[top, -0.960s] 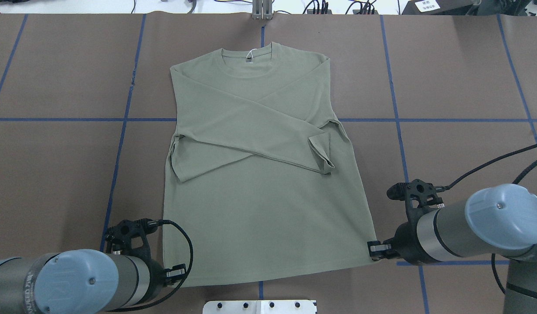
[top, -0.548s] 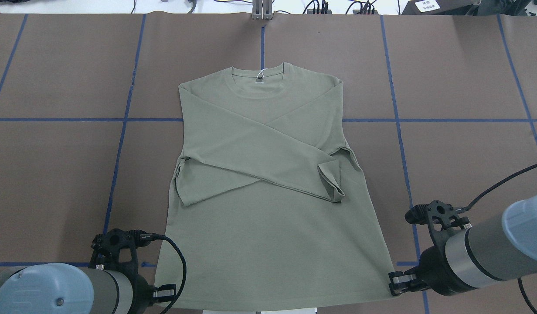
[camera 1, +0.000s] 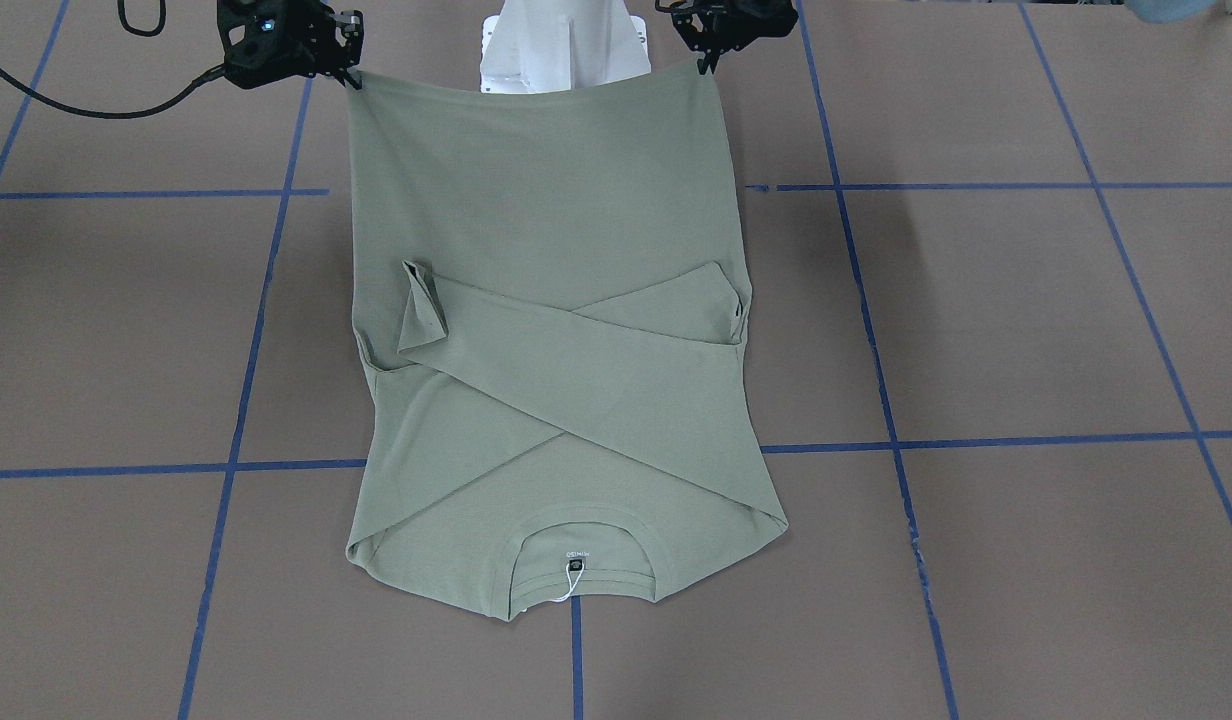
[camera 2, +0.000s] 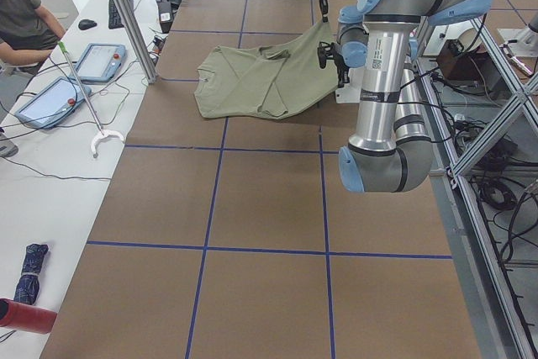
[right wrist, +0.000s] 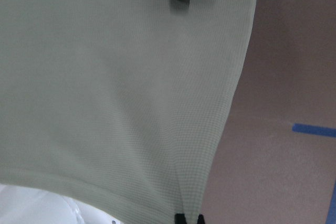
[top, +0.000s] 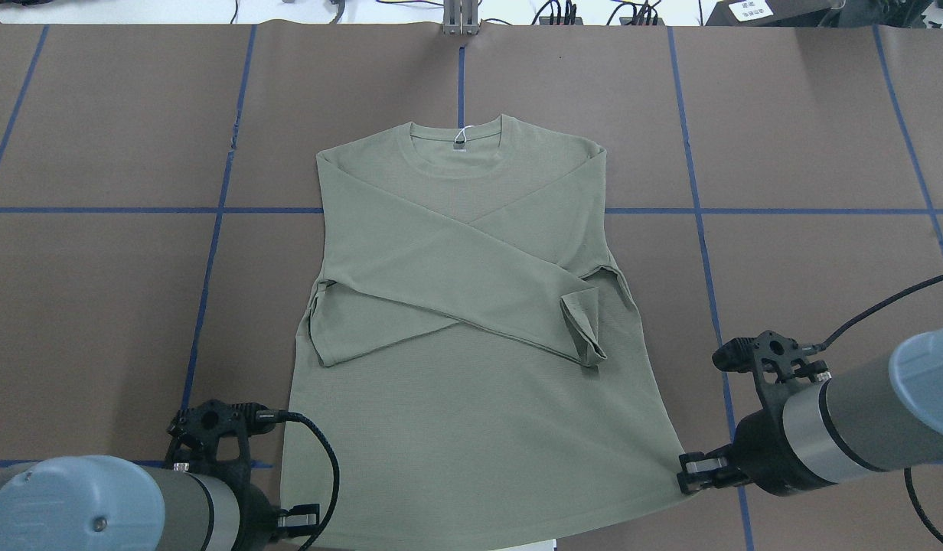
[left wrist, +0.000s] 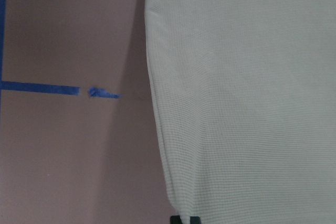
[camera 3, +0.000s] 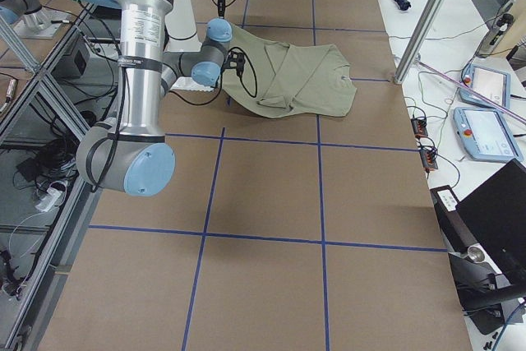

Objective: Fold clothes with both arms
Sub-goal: 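Lift the hem with both grippers and carry it toward the collar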

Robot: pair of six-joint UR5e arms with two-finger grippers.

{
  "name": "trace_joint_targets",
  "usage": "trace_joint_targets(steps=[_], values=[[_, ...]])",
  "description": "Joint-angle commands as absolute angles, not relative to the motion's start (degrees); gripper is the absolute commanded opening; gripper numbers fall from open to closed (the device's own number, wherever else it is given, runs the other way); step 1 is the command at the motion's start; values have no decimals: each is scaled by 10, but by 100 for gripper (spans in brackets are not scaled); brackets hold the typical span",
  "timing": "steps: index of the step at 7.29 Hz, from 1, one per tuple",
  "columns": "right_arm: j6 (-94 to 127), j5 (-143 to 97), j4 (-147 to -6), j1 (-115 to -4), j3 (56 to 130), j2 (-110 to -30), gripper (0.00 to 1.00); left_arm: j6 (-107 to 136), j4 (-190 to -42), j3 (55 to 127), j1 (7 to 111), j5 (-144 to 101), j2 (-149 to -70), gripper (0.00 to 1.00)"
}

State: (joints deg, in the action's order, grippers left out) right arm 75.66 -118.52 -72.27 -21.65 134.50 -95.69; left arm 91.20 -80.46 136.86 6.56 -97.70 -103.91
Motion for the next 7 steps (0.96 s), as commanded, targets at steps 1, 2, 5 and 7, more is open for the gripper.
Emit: trace_joint_targets(steps=[1, 2, 5, 7], values=[[753, -1183, -722, -266, 1334, -940, 0, 859, -802, 1365, 140, -980, -1051, 0], [754, -1181, -721, -291, 1321, -923, 0, 857, -801, 1349, 175, -981, -1052, 0], [754, -1183, -721, -379, 1230, -820, 0, 819, -801, 1270, 283, -1026, -1126, 0], [752, -1182, -720, -427, 1173, -766, 0, 781, -809, 1208, 346, -1027, -1153, 0]])
